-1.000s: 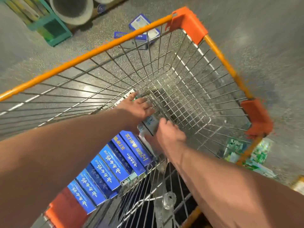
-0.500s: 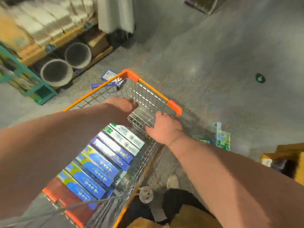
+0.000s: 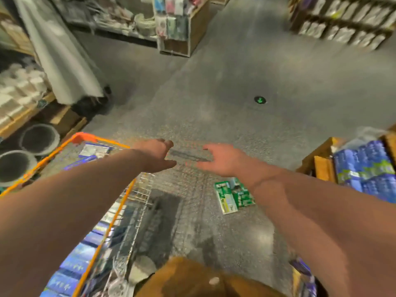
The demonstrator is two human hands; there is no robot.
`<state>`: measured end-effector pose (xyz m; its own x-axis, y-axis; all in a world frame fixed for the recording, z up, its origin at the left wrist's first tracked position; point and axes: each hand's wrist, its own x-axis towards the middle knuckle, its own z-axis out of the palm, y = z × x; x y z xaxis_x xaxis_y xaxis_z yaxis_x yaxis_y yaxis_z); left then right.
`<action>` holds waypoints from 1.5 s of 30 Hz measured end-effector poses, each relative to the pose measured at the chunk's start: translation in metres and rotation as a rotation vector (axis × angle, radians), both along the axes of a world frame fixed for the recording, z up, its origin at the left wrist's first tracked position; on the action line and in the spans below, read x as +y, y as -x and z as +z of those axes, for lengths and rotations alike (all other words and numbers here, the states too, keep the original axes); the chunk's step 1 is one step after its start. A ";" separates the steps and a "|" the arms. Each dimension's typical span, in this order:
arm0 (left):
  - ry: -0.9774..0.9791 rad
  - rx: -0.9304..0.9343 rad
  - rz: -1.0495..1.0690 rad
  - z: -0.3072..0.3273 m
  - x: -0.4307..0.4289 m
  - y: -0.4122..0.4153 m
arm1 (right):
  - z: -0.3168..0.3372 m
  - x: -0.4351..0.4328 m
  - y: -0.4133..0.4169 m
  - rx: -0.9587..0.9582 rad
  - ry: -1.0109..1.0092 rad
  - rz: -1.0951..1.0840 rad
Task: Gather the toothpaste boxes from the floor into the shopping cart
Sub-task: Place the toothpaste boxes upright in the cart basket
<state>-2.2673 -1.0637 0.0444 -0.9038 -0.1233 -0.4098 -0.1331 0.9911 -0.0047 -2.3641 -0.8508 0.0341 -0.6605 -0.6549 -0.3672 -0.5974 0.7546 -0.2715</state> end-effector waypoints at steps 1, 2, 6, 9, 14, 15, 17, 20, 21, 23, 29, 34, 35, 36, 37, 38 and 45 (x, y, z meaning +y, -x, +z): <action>-0.013 -0.004 -0.016 -0.002 0.024 0.011 | 0.002 0.028 0.009 -0.002 0.000 -0.024; -0.024 -0.007 -0.038 -0.005 0.047 0.022 | 0.003 0.054 0.018 -0.001 0.003 -0.048; -0.039 -0.019 -0.104 -0.012 0.126 0.063 | 0.004 0.141 0.050 -0.003 -0.018 -0.122; -0.031 -0.040 -0.158 -0.021 0.162 0.094 | -0.004 0.180 0.075 -0.039 -0.035 -0.168; -0.047 -0.077 -0.238 -0.052 0.183 0.165 | -0.031 0.204 0.130 -0.107 -0.057 -0.254; -0.062 -0.081 -0.251 -0.060 0.184 0.183 | -0.037 0.205 0.143 -0.118 -0.061 -0.274; -0.097 -0.090 -0.279 -0.077 0.184 0.221 | -0.051 0.208 0.169 -0.145 -0.072 -0.318; -0.112 -0.097 -0.320 -0.101 0.186 0.278 | -0.071 0.213 0.207 -0.153 -0.087 -0.361; -0.114 -0.113 -0.337 -0.109 0.188 0.294 | -0.078 0.215 0.219 -0.165 -0.096 -0.380; -0.115 -0.129 -0.380 -0.129 0.191 0.325 | -0.092 0.216 0.242 -0.193 -0.115 -0.424; -0.209 -0.138 -0.387 -0.206 0.207 0.393 | -0.166 0.221 0.304 -0.236 -0.159 -0.417; -0.282 -0.206 -0.320 -0.320 0.213 0.418 | -0.273 0.214 0.349 -0.305 -0.187 -0.365; -0.301 -0.214 -0.303 -0.346 0.212 0.420 | -0.300 0.212 0.358 -0.307 -0.192 -0.334; -0.303 -0.232 -0.282 -0.377 0.210 0.421 | -0.332 0.210 0.366 -0.312 -0.198 -0.307; -0.287 -0.238 -0.264 -0.408 0.208 0.424 | -0.364 0.208 0.375 -0.313 -0.202 -0.279; -0.253 -0.253 -0.251 -0.437 0.204 0.428 | -0.397 0.208 0.384 -0.318 -0.214 -0.252; -0.126 -0.224 -0.215 -0.637 0.210 0.472 | -0.615 0.217 0.443 -0.343 -0.287 -0.162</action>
